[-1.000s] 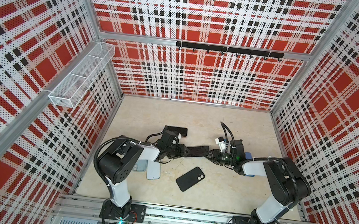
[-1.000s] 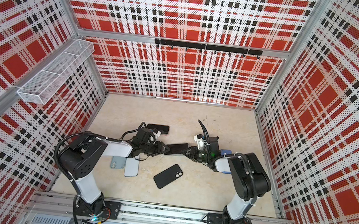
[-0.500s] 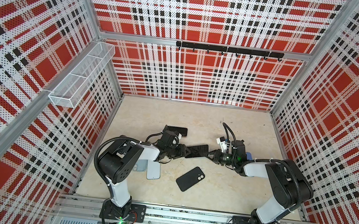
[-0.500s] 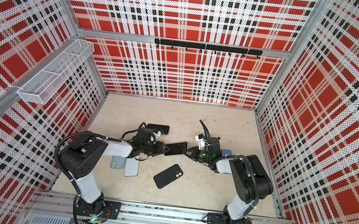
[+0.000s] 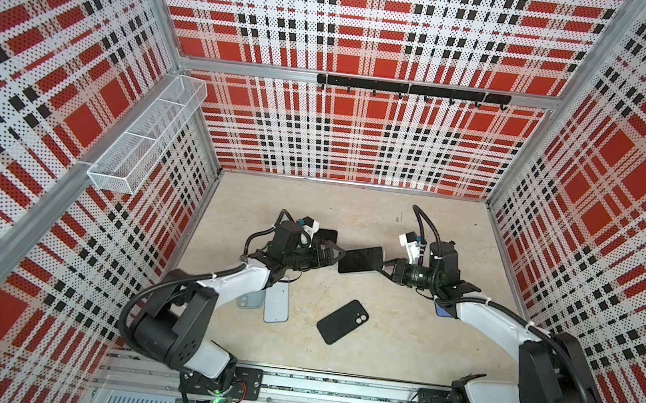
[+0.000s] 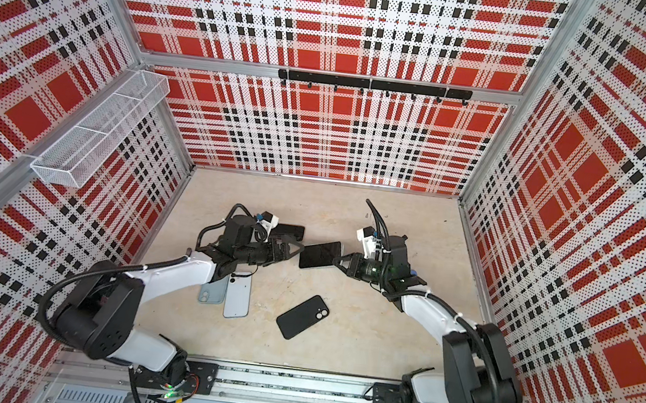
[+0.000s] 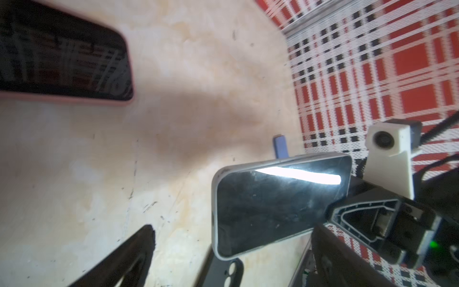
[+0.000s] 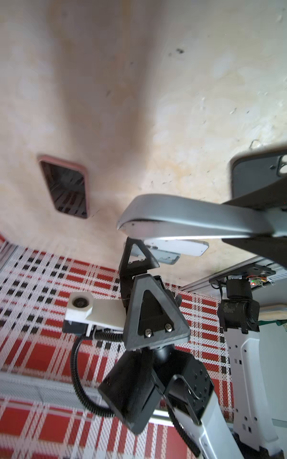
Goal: Put the phone into the phone case
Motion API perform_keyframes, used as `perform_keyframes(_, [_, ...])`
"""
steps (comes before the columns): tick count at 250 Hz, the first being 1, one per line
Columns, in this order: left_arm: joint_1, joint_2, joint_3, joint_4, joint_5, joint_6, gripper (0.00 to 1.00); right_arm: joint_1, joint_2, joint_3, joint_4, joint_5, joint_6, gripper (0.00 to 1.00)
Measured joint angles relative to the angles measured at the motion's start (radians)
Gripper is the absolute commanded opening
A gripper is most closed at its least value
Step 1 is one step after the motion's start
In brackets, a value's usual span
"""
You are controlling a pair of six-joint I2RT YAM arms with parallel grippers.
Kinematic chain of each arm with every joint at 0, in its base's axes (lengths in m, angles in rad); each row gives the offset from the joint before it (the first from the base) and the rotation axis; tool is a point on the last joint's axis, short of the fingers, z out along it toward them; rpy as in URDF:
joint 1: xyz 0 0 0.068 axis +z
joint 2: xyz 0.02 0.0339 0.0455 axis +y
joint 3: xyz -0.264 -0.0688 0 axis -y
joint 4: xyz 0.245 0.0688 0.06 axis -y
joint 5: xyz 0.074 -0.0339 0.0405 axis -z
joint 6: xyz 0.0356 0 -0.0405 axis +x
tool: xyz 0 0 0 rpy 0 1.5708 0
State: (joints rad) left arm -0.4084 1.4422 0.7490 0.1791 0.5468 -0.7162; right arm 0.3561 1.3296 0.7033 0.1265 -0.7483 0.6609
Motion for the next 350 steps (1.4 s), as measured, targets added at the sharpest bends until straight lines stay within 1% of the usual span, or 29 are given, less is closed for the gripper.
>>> perform_keyframes(21, [0.017,-0.04,0.016,0.013,0.052,0.001,1.0,-0.001,-0.047,0.049,-0.022,-0.029,-0.003,0.0])
perform_keyframes(49, [0.029,-0.047,0.028,0.051,0.141,-0.007,1.0,-0.001,-0.09,0.071,-0.021,-0.07,0.014,0.0])
perform_keyframes(59, [0.029,-0.047,0.028,0.061,0.165,-0.014,0.98,-0.001,-0.1,0.071,-0.021,-0.085,0.026,0.0])
perform_keyframes(101, [0.022,-0.087,0.021,0.146,0.242,-0.06,0.82,-0.001,-0.106,0.067,0.017,-0.135,0.099,0.0])
perform_keyframes(119, [0.011,-0.117,0.016,0.2,0.259,-0.082,0.79,-0.001,-0.106,0.058,0.063,-0.15,0.142,0.0])
perform_keyframes(153, [0.0,-0.147,0.0,0.275,0.253,-0.12,0.65,-0.005,-0.104,0.04,0.166,-0.18,0.21,0.0])
perform_keyframes(171, [-0.002,-0.148,-0.011,0.313,0.253,-0.146,0.56,-0.005,-0.104,0.036,0.196,-0.187,0.23,0.01])
perform_keyframes(181, [-0.004,-0.148,-0.014,0.327,0.25,-0.157,0.53,-0.005,-0.104,0.033,0.209,-0.19,0.241,0.02])
perform_keyframes(207, [-0.005,-0.148,-0.014,0.348,0.241,-0.178,0.46,-0.005,-0.103,0.018,0.262,-0.191,0.273,0.04])
perform_keyframes(248, [-0.005,-0.148,-0.014,0.355,0.209,-0.197,0.25,-0.004,-0.079,-0.023,0.376,-0.192,0.331,0.05])
perform_keyframes(278, [-0.007,-0.148,-0.014,0.377,0.207,-0.211,0.17,-0.005,-0.069,-0.04,0.418,-0.19,0.354,0.05])
perform_keyframes(301, [-0.01,-0.148,-0.014,0.399,0.211,-0.227,0.1,-0.008,-0.065,-0.047,0.439,-0.192,0.362,0.11])
perform_keyframes(317, [-0.01,-0.148,-0.015,0.412,0.211,-0.237,0.06,-0.009,-0.064,-0.047,0.451,-0.192,0.365,0.19])
perform_keyframes(350, [-0.023,-0.152,-0.024,0.465,0.211,-0.252,0.01,-0.008,-0.039,-0.047,0.483,-0.172,0.382,0.34])
